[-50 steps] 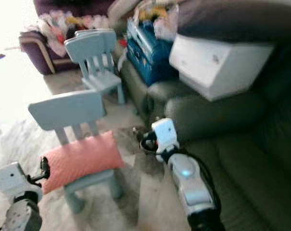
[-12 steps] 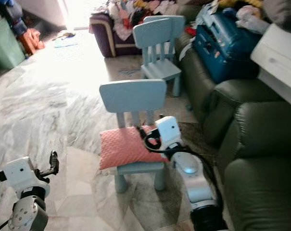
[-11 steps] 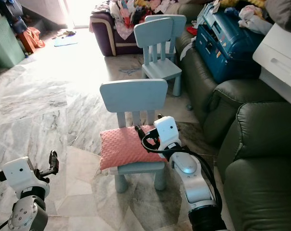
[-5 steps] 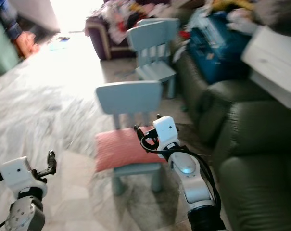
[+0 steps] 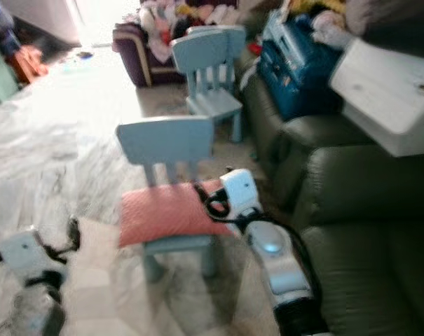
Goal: Move the pillow to the sofa
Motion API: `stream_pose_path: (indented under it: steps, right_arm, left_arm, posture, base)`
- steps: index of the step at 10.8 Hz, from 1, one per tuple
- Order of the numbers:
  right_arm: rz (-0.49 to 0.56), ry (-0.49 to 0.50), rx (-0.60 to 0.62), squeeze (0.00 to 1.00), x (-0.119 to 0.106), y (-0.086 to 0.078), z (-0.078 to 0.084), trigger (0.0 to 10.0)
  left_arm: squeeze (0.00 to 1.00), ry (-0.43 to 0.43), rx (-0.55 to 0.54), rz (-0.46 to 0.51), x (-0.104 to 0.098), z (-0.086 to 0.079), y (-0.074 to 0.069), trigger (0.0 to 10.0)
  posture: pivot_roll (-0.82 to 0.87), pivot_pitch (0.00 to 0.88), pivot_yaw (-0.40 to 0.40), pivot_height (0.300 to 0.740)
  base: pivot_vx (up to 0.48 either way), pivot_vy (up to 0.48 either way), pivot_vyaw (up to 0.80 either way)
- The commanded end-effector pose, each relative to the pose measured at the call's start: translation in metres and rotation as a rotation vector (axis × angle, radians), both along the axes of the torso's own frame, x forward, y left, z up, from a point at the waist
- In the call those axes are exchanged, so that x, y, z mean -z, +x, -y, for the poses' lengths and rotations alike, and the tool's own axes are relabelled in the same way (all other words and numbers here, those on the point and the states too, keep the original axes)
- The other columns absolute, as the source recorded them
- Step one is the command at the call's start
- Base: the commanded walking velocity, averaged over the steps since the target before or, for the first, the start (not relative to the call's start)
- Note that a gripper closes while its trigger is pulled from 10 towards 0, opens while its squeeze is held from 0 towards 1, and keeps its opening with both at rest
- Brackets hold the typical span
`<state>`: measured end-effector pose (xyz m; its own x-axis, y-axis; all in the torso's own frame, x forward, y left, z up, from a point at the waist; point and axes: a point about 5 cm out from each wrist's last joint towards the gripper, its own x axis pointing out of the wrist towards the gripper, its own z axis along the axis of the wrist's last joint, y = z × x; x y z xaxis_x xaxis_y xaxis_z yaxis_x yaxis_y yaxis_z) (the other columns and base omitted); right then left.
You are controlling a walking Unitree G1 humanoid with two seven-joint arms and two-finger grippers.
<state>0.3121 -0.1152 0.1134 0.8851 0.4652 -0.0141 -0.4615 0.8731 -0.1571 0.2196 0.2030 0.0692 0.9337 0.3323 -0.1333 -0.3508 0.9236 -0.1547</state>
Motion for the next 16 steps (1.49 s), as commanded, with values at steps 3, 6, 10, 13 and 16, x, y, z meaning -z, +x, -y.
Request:
stream_pose_path:
  steps: [3,6,10,13,16]
  right_arm:
    - [0.014,0.011,-0.017,0.00,-0.004,0.001,-0.006,10.0]
    - [0.039,0.031,-0.032,0.00,-0.009,0.000,-0.007,10.0]
    - [0.102,0.104,-0.064,0.00,-0.032,0.002,-0.010,10.0]
    - [0.099,0.116,-0.061,0.00,-0.031,0.001,-0.011,10.0]
    - [0.095,0.119,-0.046,0.00,-0.028,-0.001,-0.009,10.0]
  left_arm:
    - [0.00,0.008,-0.032,-0.007,0.000,-0.008,-0.002,10.0]
    - [0.00,-0.021,-0.053,0.042,-0.006,-0.012,-0.002,10.0]
    - [0.00,0.063,-0.056,0.147,-0.043,-0.026,-0.012,10.0]
    - [0.00,0.087,-0.049,0.096,-0.035,-0.033,-0.031,10.0]
    - [0.00,0.079,-0.017,0.093,-0.036,-0.029,-0.029,10.0]
  posture:
    - [-0.15,0.082,0.031,0.740]
    - [-0.15,0.081,0.031,0.740]
    - [-0.09,0.059,0.030,0.740]
    - [-0.07,0.049,0.038,0.740]
    - [-0.08,0.052,0.050,0.740]
  base:
    - [0.000,0.000,0.00]
    - [0.000,0.000,0.00]
    - [0.000,0.000,0.00]
    - [0.269,0.000,0.00]
    - [0.419,0.000,0.00]
